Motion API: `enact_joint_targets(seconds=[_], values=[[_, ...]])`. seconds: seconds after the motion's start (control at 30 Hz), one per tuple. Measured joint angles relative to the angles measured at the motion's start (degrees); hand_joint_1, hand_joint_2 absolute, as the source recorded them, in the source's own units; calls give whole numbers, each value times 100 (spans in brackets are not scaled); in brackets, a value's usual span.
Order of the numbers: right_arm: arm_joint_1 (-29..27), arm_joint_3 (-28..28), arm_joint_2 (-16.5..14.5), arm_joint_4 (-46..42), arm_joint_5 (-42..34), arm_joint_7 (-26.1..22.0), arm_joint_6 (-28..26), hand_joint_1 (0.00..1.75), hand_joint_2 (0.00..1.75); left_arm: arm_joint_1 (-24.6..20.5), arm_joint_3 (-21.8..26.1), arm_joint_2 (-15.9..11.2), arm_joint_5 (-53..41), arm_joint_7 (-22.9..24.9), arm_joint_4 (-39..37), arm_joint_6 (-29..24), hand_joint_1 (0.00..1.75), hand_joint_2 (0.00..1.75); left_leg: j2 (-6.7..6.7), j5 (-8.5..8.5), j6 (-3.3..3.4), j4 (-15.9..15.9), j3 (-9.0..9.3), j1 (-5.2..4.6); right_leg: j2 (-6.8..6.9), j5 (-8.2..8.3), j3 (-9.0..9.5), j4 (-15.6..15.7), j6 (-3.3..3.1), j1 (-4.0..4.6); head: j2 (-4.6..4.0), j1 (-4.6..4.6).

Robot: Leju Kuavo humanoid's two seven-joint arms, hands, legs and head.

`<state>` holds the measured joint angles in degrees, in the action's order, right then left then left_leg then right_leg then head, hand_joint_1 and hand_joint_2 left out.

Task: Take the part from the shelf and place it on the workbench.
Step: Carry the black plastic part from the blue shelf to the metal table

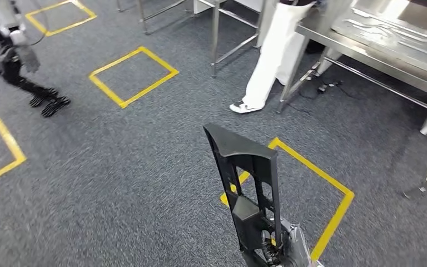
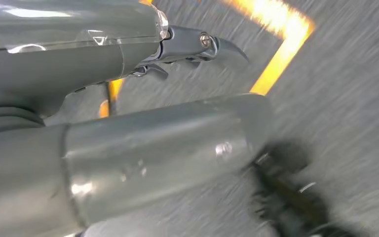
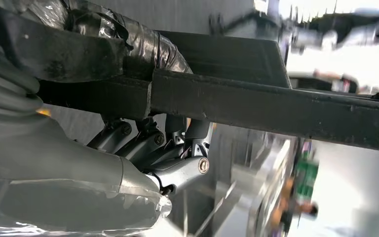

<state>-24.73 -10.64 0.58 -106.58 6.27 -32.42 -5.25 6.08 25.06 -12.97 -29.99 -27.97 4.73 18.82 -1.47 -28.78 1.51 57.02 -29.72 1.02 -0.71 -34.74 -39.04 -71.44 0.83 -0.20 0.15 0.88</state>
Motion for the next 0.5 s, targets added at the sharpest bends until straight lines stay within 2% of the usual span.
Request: enact_joint_targets(seconds=[0.03,0.07,0.1,0.13,0.17,0.2,0.23,0.27,0.33,0.37,0.4,0.47,0.5], values=[[13,-32,4,-2,-11,19,-95,175,175,125,-34,57,19,-5,-72,62,0,0,-103,-16,4,2,5,-7,37,-86,-108,-255,13,-10,-1,-1],[21,-68,14,-2,-28,35,-195,175,175,248,-72,100,34,-19,-132,126,0,0,-198,-34,1,4,16,-12,54,-62,-122,-321,19,-16,-1,1],[31,-113,30,-2,-52,53,-298,175,175,368,-113,138,46,-47,-180,196,0,0,-281,-53,-5,4,35,-14,77,68,-14,-155,16,-17,-1,0],[46,-163,55,-2,-78,74,-388,175,175,482,-156,170,54,-85,-218,262,0,0,-358,-76,-14,4,64,-15,131,262,202,204,-1,-12,-1,0],[72,-216,85,-2,-103,92,-467,175,175,594,-194,192,54,-127,-249,328,0,0,-427,-100,-29,4,97,-19,249,410,445,623,-34,9,-1,0],[103,-268,113,-2,-127,109,-527,175,175,695,-229,208,54,-166,-273,390,0,0,-484,-127,-50,8,127,-30,345,518,642,971,-70,34,-1,-1],[138,-326,140,-2,-149,120,-573,175,175,779,-259,214,53,-187,-294,449,0,0,-536,-147,-72,10,152,-39,415,561,760,1190,-104,58,-1,-1],[172,-380,166,-2,-171,131,-606,175,175,838,-281,212,52,-192,-311,503,0,0,-578,-159,-96,10,173,-49,438,547,791,1267,-130,81,-1,-1],[222,-473,211,-3,-199,155,-643,175,175,891,-316,185,54,-177,-329,587,0,0,-626,-176,-148,0,205,-50,328,571,785,1293,-174,72,0,-1],[242,-512,231,-3,-206,168,-648,175,175,901,-335,168,54,-166,-335,613,0,0,-546,-221,-175,38,202,-44,278,590,793,1323,-203,52,-1,-1],[268,-548,244,-3,-209,178,-649,175,175,915,-351,155,55,-156,-341,631,0,0,-403,-319,-198,165,152,-34,229,614,802,1352,-240,29,-1,-1],[335,-633,261,-2,-213,194,-650,175,175,963,-373,140,58,-129,-357,661,0,0,-44,-671,-230,780,-126,-16,112,642,805,1380,-290,4,-1,-3],[365,-673,270,-1,-215,201,-653,175,175,988,-379,135,61,-116,-368,677,0,0,52,-845,-242,1188,-327,-11,40,646,800,1377,-301,2,-1,-4]])
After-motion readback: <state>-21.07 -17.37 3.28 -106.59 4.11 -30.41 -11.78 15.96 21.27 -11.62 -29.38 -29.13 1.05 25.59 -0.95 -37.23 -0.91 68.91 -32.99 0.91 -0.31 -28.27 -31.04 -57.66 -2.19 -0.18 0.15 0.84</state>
